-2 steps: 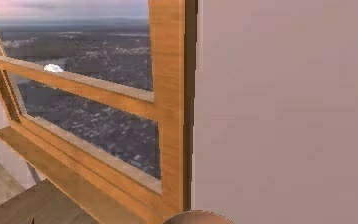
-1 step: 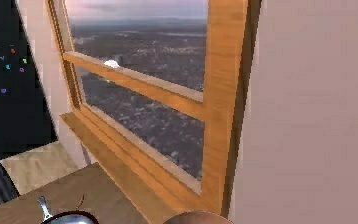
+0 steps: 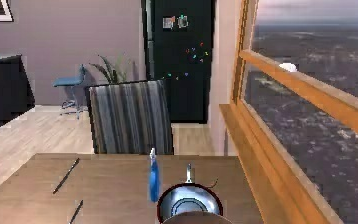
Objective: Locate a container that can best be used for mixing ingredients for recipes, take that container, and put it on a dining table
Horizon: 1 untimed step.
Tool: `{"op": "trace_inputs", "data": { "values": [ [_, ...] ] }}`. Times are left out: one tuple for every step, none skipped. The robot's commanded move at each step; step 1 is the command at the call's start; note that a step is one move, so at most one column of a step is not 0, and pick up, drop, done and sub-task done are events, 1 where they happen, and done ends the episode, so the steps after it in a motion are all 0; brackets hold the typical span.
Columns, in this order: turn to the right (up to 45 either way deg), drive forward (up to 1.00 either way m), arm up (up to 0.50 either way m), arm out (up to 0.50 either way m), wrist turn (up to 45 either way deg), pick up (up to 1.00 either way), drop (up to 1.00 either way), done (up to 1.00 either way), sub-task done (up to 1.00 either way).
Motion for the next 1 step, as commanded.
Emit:
{"op": "trace_inputs", "data": {
  "values": [
    [-45.0,0.00,0.00,0.00,0.0,0.00,0.00,0.00,0.00]
  ]
}}
